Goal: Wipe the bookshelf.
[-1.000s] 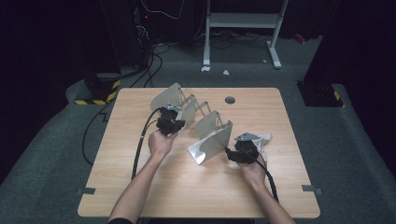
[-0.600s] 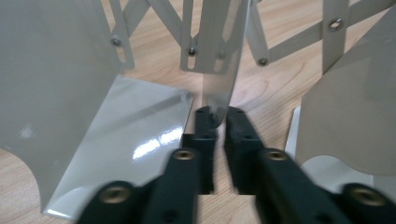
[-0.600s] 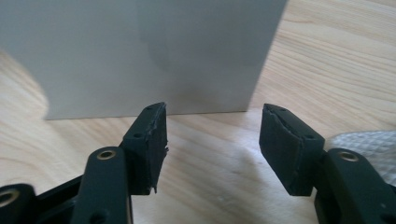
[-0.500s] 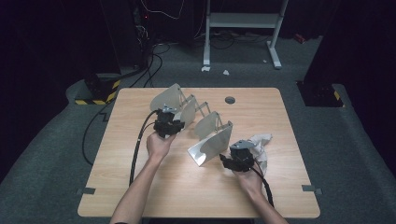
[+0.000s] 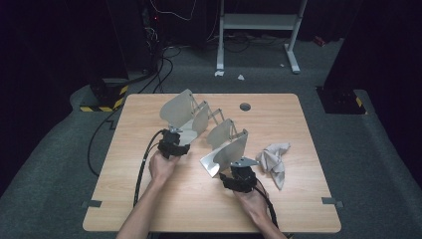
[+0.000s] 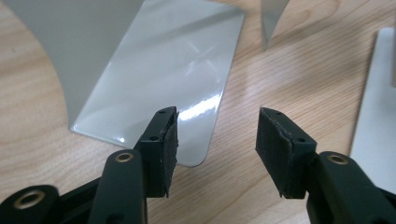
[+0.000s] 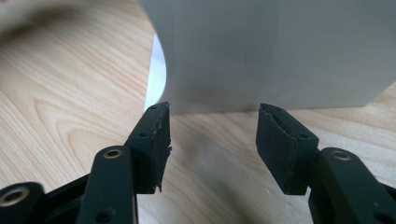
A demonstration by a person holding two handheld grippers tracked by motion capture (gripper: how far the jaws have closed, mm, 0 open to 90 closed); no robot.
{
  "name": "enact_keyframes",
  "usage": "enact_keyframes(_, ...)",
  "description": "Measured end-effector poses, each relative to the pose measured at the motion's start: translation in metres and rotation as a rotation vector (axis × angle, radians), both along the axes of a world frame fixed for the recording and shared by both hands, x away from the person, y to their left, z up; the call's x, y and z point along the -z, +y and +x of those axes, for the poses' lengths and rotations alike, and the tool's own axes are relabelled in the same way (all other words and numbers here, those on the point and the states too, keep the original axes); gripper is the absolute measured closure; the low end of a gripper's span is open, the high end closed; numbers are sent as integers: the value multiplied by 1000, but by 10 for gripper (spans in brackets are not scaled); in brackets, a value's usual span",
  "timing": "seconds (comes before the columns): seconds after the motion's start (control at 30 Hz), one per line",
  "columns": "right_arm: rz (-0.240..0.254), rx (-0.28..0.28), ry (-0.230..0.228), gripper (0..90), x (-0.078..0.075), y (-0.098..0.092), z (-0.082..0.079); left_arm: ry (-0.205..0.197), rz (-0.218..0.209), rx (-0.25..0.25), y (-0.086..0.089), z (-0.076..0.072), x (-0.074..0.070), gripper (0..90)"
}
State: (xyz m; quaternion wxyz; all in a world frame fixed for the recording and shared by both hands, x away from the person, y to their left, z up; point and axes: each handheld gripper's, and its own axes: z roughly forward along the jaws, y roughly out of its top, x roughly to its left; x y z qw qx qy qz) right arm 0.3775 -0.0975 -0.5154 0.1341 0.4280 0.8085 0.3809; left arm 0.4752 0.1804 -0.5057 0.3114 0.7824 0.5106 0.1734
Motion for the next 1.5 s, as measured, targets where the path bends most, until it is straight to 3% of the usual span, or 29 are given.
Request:
enact_keyframes(0.07, 0, 7, -15, 454, -4, 4, 2, 13, 19, -5, 0, 2, 6, 470)
enact_keyframes(0.1, -1, 7, -15, 444, -6, 6, 3, 0, 28, -5, 0, 2, 7, 463)
enact_keyframes(0.2, -8, 1, -5, 429, -9, 16, 4, 9, 24, 1, 0, 1, 6, 491)
enact_keyframes(0.23, -6, 4, -7, 429, -8, 17, 4, 5, 41, 0, -1, 1, 6, 490)
enact_keyframes(0.33, -8, 38, -6, 430, -8, 16, 6, -3, 66, -1, -3, -1, 7, 482)
enact_keyframes(0.43, 31, 65, 5, 402, -11, 10, 10, -8, 73, 3, -6, -3, 7, 481)
enact_keyframes(0.73, 36, 88, 14, 401, -11, 1, 15, -21, 43, 11, -4, -7, 8, 525)
enact_keyframes(0.9, 34, 94, 12, 419, -12, -7, 16, -13, 47, 1, -4, -8, 8, 498)
enact_keyframes(0.93, 38, 98, 8, 438, -12, -11, 17, -1, 9, -9, 0, -7, 8, 496)
enact_keyframes(1.0, 35, 102, 2, 450, -12, -14, 17, 14, -18, -17, 4, -6, 8, 483)
enact_keyframes(1.23, 34, 124, 1, 481, -11, -26, 20, 18, -4, -28, 5, -6, 7, 467)
enact_keyframes(1.33, 7, 127, 19, 485, -11, -31, 22, 18, 18, 2, 1, -8, 7, 476)
enact_keyframes(1.5, -19, 145, 4, 509, -13, -37, 25, 19, 40, 10, -4, -11, 6, 479)
